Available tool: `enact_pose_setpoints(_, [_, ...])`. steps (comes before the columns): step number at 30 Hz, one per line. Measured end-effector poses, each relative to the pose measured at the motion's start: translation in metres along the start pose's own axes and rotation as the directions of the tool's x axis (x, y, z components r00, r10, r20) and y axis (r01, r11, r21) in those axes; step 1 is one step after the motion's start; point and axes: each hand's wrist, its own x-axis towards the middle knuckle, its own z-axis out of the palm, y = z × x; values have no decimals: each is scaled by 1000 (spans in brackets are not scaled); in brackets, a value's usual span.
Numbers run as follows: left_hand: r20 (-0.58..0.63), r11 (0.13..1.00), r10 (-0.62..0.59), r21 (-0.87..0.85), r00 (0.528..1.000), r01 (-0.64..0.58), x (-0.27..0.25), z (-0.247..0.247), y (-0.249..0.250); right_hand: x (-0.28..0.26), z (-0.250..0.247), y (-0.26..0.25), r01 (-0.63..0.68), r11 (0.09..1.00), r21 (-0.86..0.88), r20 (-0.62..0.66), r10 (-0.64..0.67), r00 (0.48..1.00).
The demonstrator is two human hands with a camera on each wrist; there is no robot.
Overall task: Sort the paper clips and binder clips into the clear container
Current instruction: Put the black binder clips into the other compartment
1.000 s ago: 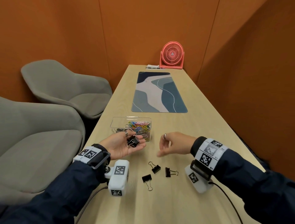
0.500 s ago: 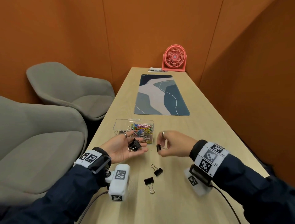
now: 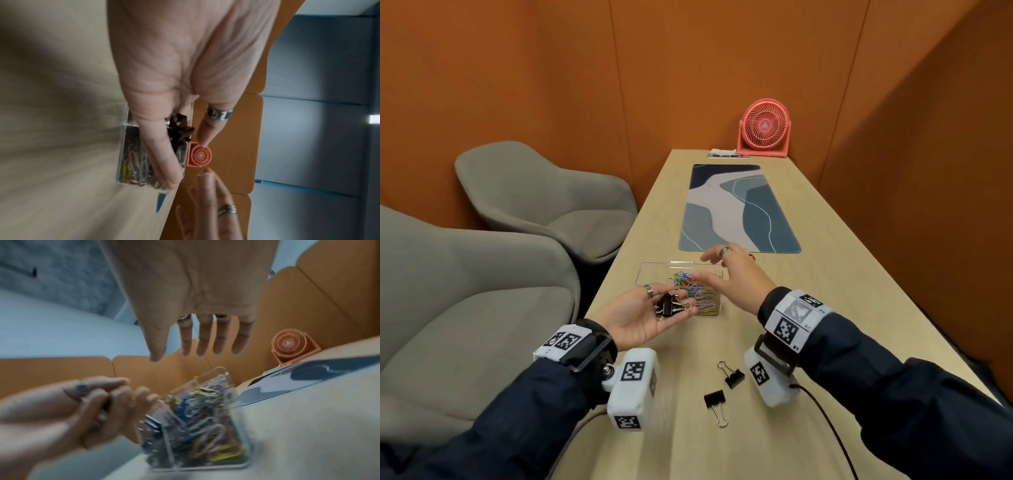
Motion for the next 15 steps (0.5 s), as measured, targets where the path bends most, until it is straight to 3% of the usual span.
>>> enact_pose_setpoints(4, [-70,989,102,114,992,-93,-5,0,25,8,0,9,-50,974,-219,88,71,994])
enact_pose_setpoints(8, [-126,950,163,286,979,-122,-4,8,54,11,8,15,-37,959,-282,230,105,968])
enact_pose_setpoints(11, [-215,900,159,433,964,-52,4,13,67,13,12,16,-32,961,-276,220,95,971])
enact_pose_setpoints(15, [-330,781,102,610,938,130,14,15,73,14,10,17,-25,968,-251,228,84,970])
